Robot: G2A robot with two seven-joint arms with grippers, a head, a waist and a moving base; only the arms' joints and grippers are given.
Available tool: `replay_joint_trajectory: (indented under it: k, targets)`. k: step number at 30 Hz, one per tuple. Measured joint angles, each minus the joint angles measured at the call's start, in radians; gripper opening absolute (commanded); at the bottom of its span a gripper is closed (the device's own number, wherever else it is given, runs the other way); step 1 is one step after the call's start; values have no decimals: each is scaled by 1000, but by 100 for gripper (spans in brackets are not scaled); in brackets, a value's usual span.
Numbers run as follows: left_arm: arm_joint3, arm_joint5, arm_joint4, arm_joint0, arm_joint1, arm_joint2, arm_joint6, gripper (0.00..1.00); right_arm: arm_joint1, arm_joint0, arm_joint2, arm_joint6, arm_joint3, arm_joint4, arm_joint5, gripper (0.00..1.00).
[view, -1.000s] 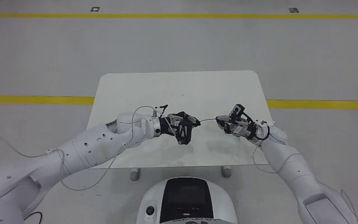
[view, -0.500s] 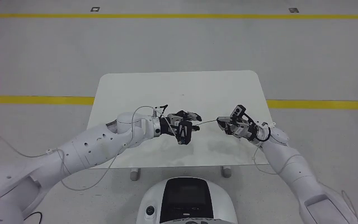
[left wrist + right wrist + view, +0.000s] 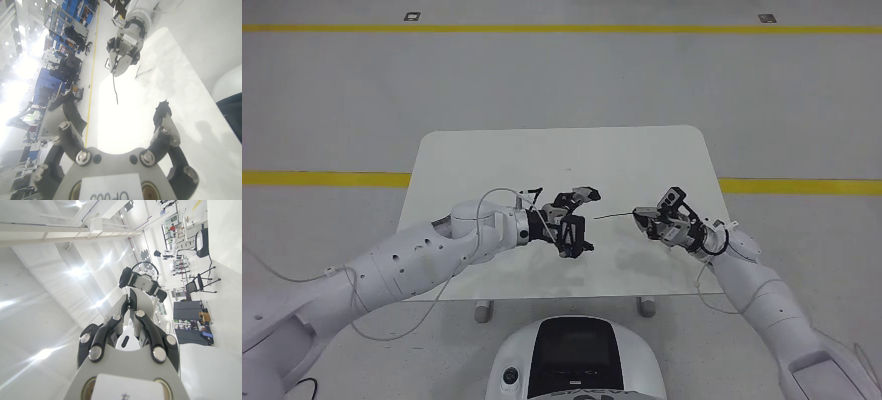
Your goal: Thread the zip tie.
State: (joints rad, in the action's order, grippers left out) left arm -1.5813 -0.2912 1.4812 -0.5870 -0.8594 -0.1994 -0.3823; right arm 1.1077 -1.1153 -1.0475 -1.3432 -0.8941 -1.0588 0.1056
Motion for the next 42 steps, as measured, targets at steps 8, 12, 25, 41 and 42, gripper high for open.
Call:
replay_joint_trajectory:
  k: [8,12,25,41,42]
  targets:
    - [28,-48,-345,0,24,30,68,100,-30,-77,-84,67,-105,148,185,0]
    - [35,-49,-307,32,24,29,118,100,-31,-95,-98,73,-122,134,207,0]
    - [-75,-49,-751,8,26,29,293,100,-52,-142,-198,90,-238,315,234,0]
    - [-60,-49,-1123,-6,23,28,436,100,-46,-186,-260,109,-291,363,234,0]
    - [-66,-49,-1173,-15,21,29,453,100,-47,-190,-267,121,-297,377,234,0]
